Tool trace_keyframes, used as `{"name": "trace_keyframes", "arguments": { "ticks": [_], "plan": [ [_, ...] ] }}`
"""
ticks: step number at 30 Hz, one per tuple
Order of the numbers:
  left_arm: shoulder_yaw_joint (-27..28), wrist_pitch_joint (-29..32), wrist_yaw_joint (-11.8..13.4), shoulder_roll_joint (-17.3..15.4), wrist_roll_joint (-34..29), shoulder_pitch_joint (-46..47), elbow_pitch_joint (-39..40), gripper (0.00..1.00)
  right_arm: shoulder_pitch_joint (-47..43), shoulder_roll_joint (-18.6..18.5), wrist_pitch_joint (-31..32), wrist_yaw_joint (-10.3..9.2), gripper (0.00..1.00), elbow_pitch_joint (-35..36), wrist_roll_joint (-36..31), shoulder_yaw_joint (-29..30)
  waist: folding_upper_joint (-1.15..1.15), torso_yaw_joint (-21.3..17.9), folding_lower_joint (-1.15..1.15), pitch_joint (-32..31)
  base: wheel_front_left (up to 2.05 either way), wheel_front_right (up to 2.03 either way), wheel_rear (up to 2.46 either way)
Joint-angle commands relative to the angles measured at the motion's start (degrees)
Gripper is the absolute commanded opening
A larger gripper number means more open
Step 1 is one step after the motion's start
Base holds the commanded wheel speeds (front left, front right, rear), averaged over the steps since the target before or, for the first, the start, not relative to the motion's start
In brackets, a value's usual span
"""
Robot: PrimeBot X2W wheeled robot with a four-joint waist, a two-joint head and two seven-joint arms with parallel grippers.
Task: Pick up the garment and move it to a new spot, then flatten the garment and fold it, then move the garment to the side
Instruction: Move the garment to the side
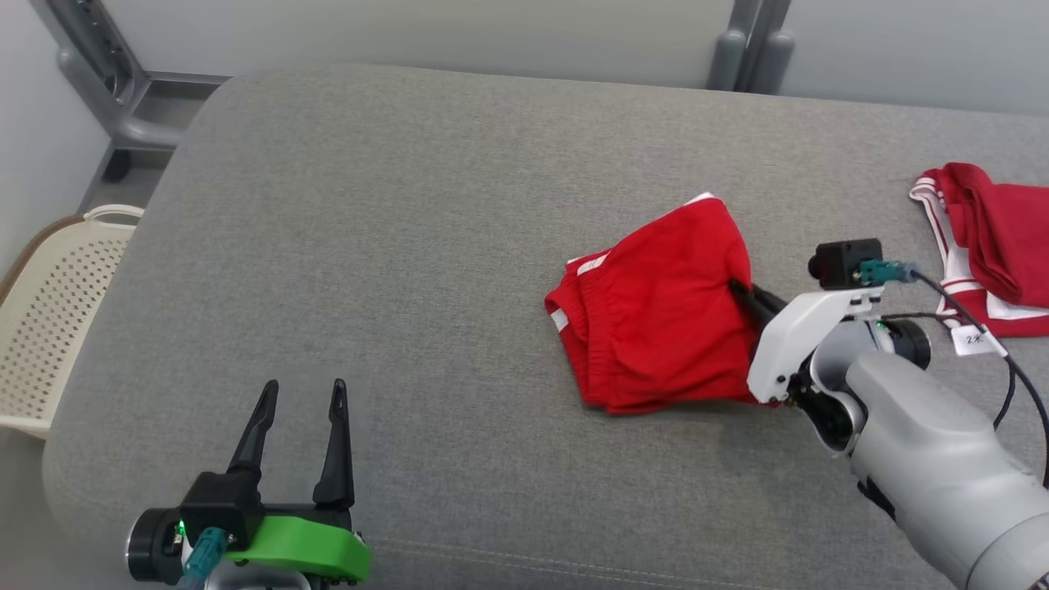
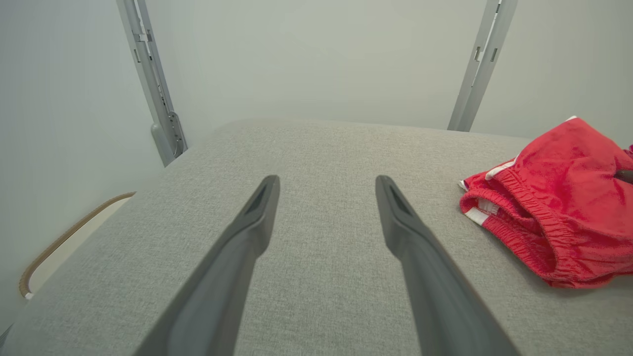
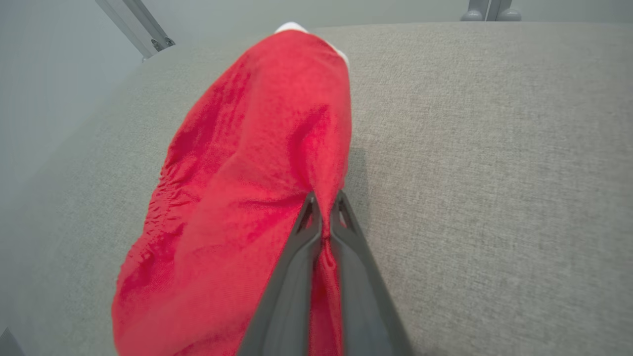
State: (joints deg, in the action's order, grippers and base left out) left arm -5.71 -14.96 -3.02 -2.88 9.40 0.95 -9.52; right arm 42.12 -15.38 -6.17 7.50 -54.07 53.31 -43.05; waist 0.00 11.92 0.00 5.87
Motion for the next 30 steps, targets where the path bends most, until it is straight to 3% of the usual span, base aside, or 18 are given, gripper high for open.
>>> {"name": "trace_keyframes", "arguments": {
  "ticks": [1, 14, 30],
  "plan": [
    [0.4, -0.2, -0.2, 0.0, -0.6, 0.0, 0.3, 1.00, 1.3, -1.0, -0.3, -0.02, 0.00, 0.3, -0.3, -0.5, 0.00, -2.7, 0.00, 1.0, 0.00, 0.00, 0.00],
    [3.4, -0.2, -1.8, -0.8, -3.4, 2.7, 2.2, 1.00, 13.4, -8.4, 1.0, -0.02, 0.00, 2.9, -3.6, -8.9, 0.00, -11.8, 0.00, 6.9, 0.00, 0.00, 0.00],
    [6.3, -0.2, -3.0, -2.9, -4.7, 5.0, 5.6, 1.00, 25.7, -18.1, 2.1, -0.02, 0.00, 3.0, -3.3, -15.3, 0.00, -15.3, 0.00, 13.5, 0.00, 0.00, 0.00]
  ]
}}
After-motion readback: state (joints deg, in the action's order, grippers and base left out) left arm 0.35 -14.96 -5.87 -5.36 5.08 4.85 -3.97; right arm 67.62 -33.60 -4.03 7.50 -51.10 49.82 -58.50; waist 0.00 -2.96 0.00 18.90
